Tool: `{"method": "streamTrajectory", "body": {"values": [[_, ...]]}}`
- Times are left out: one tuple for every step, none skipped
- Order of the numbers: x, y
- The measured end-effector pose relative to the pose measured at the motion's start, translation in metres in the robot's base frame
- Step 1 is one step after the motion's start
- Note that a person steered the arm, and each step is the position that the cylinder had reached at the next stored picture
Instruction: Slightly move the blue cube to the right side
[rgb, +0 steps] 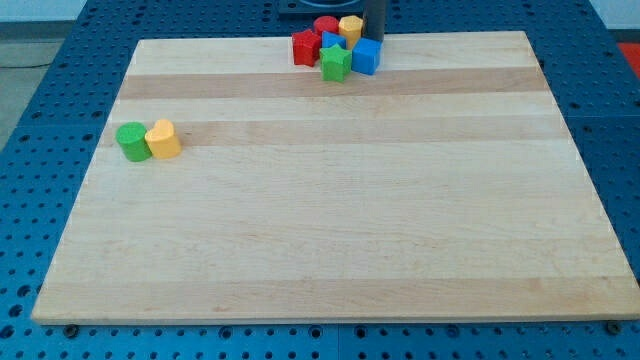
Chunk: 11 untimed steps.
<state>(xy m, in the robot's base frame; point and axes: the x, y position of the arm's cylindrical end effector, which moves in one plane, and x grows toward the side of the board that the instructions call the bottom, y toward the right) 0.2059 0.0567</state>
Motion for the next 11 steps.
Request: {"method": "streamTrajectory", "body": {"values": [[0.011,-0.006],[0.023,0.003],[0.031,0.031],[0.032,0.057],[-0.006,0.056],[-0.014,0.046],[-0.013,0.012],[-0.012,-0.023],[0.01,-0.029],[0.036,-0.032],[0.042,-0.026]]}}
